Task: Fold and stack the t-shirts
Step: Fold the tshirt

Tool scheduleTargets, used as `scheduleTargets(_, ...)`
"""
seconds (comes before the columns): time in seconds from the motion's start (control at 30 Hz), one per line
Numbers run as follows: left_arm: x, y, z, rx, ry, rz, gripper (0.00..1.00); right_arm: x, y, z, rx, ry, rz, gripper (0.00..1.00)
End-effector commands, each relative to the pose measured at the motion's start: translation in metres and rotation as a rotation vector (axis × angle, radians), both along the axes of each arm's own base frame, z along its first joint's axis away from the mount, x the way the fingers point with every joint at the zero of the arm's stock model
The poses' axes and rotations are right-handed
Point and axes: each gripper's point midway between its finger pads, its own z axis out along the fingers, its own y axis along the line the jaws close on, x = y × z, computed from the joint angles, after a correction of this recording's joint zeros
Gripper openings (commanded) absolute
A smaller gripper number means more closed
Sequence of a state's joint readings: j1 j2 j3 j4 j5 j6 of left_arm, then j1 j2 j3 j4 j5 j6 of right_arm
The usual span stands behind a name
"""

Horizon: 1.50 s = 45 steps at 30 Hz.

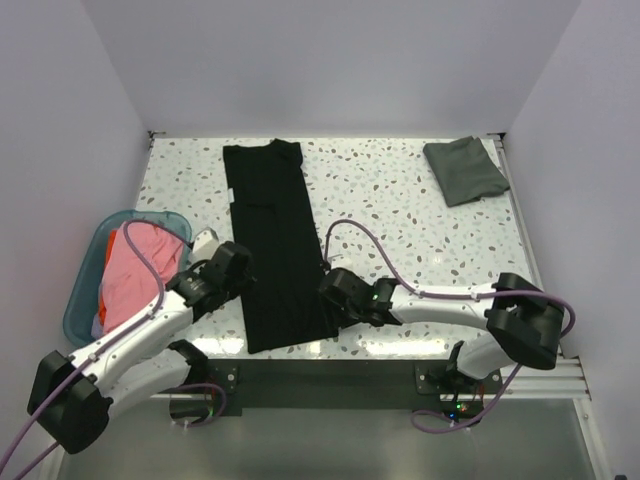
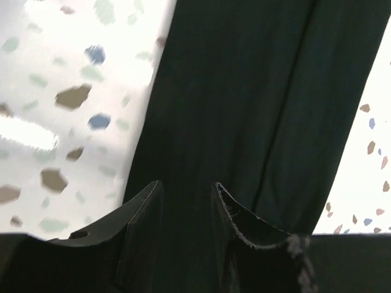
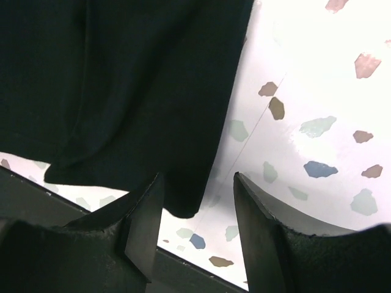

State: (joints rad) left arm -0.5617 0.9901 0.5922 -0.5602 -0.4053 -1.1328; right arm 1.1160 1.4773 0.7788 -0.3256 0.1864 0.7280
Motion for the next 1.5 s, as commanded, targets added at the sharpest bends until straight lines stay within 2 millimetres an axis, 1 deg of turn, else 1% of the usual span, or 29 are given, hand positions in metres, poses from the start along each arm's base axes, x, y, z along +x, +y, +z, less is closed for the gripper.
scheduleTargets(0.0, -0.025, 0.023, -0.005, 0.021, 0.01, 0.158, 0.44, 0.0, 0.009, 0.013, 0.056, -0.038, -0.029, 0.53)
scheduleTargets(0.03, -0.03, 0.021, -0.006, 0.009, 0.019, 0.16, 0.47, 0.0, 0.011, 0.014, 0.06, -0.042, -0.029, 0.53)
scheduleTargets(0.1, -0.04, 0.022, -0.011, 0.009, 0.049, 0.157, 0.5, -0.005, 0.015, 0.009, 0.047, -0.034, -0.017, 0.53)
scheduleTargets(0.2, -0.048, 0.018, -0.017, 0.004, 0.072, 0.144, 0.55, -0.011, 0.021, 0.0, 0.041, -0.017, -0.002, 0.53)
scheduleTargets(0.23, -0.05, 0.015, -0.018, 0.003, 0.077, 0.134, 0.56, -0.011, 0.02, -0.004, 0.033, -0.013, -0.003, 0.51)
scheduleTargets(0.33, -0.051, 0.008, -0.021, -0.007, 0.079, 0.088, 0.56, -0.014, 0.005, -0.016, -0.014, -0.005, -0.019, 0.3)
scheduleTargets(0.37, -0.049, 0.004, -0.021, -0.014, 0.073, 0.074, 0.56, -0.015, 0.001, -0.015, -0.01, -0.009, -0.024, 0.26)
scheduleTargets(0.4, -0.05, 0.0, -0.021, -0.025, 0.077, 0.054, 0.56, -0.017, -0.008, -0.02, -0.03, -0.006, -0.028, 0.24)
scheduleTargets(0.47, -0.049, -0.009, -0.023, -0.031, 0.075, -0.012, 0.54, -0.019, -0.015, -0.022, -0.036, -0.007, -0.036, 0.2)
scheduleTargets(0.5, -0.053, -0.015, -0.025, -0.038, 0.089, -0.053, 0.53, -0.021, -0.021, -0.023, -0.043, -0.009, -0.04, 0.19)
scheduleTargets(0.57, -0.055, -0.026, -0.029, -0.053, 0.094, -0.11, 0.52, -0.017, -0.031, -0.023, -0.06, -0.029, -0.066, 0.17)
scheduleTargets(0.63, -0.063, -0.036, -0.035, -0.06, 0.109, -0.168, 0.5, -0.014, -0.042, -0.023, -0.062, -0.031, -0.089, 0.16)
scheduleTargets(0.7, -0.072, -0.043, -0.04, -0.067, 0.13, -0.206, 0.49, -0.015, -0.051, -0.024, -0.073, -0.029, -0.096, 0.16)
scheduleTargets(0.73, -0.08, -0.046, -0.045, -0.067, 0.151, -0.227, 0.48, -0.013, -0.053, -0.021, -0.072, -0.039, -0.094, 0.16)
scheduleTargets(0.8, -0.093, -0.052, -0.049, -0.076, 0.178, -0.237, 0.48, -0.016, -0.05, -0.019, -0.047, -0.033, -0.07, 0.17)
scheduleTargets(0.87, -0.106, -0.049, -0.057, -0.06, 0.221, -0.232, 0.48, -0.019, -0.046, -0.018, -0.027, -0.023, -0.05, 0.22)
scheduleTargets(0.9, -0.112, -0.048, -0.06, -0.054, 0.241, -0.225, 0.5, -0.02, -0.044, -0.017, -0.016, -0.023, -0.041, 0.24)
scheduleTargets(0.93, -0.123, -0.048, -0.064, -0.05, 0.27, -0.205, 0.52, -0.02, -0.042, -0.016, -0.009, -0.021, -0.034, 0.3)
scheduleTargets(1.0, -0.132, -0.048, -0.066, -0.047, 0.29, -0.187, 0.57, -0.022, -0.038, -0.013, 0.009, -0.014, -0.024, 0.34)
scheduleTargets(1.03, -0.14, -0.05, -0.067, -0.055, 0.305, -0.174, 0.57, -0.022, -0.037, -0.011, 0.015, -0.013, -0.019, 0.39)
scheduleTargets(1.13, -0.151, -0.054, -0.07, -0.063, 0.326, -0.162, 0.59, -0.023, -0.034, -0.005, 0.03, -0.005, -0.016, 0.43)
scheduleTargets(1.23, -0.156, -0.052, -0.075, -0.052, 0.345, -0.146, 0.59, -0.022, -0.032, 0.002, 0.053, -0.012, -0.03, 0.43)
scheduleTargets(1.4, -0.159, -0.049, -0.074, -0.064, 0.348, -0.13, 0.51, -0.018, -0.032, 0.019, 0.096, -0.041, -0.057, 0.45)
scheduleTargets(1.47, -0.16, -0.046, -0.074, -0.063, 0.349, -0.121, 0.5, -0.017, -0.03, 0.022, 0.11, -0.046, -0.06, 0.46)
